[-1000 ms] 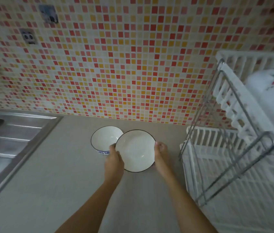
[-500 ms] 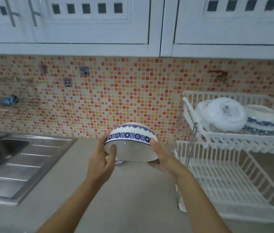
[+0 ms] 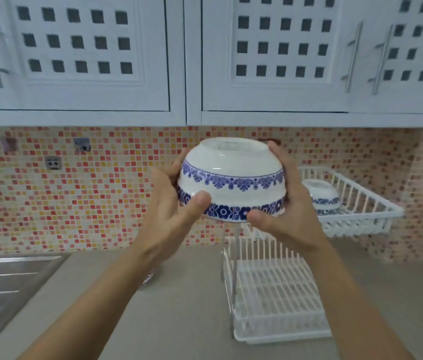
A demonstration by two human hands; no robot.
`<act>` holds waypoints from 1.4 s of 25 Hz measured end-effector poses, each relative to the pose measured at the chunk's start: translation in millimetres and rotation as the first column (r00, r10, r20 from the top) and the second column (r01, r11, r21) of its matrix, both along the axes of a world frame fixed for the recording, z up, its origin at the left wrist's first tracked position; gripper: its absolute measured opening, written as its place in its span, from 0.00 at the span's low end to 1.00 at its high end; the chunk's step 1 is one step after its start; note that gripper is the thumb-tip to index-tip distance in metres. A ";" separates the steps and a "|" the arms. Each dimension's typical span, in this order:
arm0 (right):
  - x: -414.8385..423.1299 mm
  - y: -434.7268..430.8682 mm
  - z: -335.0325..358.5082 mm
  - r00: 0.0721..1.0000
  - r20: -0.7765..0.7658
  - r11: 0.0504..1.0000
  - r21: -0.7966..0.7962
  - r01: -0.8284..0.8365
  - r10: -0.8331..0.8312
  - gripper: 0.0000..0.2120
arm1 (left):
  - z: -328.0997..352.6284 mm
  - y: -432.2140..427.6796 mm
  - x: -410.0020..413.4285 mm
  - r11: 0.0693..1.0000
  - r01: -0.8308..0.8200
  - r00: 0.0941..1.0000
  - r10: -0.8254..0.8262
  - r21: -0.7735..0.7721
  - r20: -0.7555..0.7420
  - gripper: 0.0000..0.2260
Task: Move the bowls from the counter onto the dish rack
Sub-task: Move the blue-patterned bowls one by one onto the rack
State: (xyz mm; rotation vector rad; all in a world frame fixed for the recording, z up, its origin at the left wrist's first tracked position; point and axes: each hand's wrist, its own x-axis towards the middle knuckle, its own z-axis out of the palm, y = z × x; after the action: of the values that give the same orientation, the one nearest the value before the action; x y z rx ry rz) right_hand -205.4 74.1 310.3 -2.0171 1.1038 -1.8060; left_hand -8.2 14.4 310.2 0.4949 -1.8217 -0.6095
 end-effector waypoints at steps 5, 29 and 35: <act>-82.6 9.4 24.7 0.986 -0.100 0.990 -0.068 0.124 -0.131 0.46 | 35.6 -5.3 -76.6 0.997 0.065 0.986 -0.060 -0.029 0.153 0.40; -409.5 -159.4 1.1 0.711 -0.702 0.762 0.486 0.428 0.048 0.58 | 24.0 -142.2 -405.6 0.926 -0.330 0.570 0.041 0.183 0.821 0.48; -405.7 -175.8 -9.3 0.595 -0.799 0.770 0.433 0.468 0.087 0.58 | 8.5 -148.7 -408.6 0.893 -0.422 0.453 0.057 0.157 0.890 0.43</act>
State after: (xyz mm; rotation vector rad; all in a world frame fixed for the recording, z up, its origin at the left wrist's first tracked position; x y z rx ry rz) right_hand -611.0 -101.7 300.9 -2.2834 1.9025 -0.3192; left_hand -416.8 -134.3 318.7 1.5451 -2.5259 -0.5113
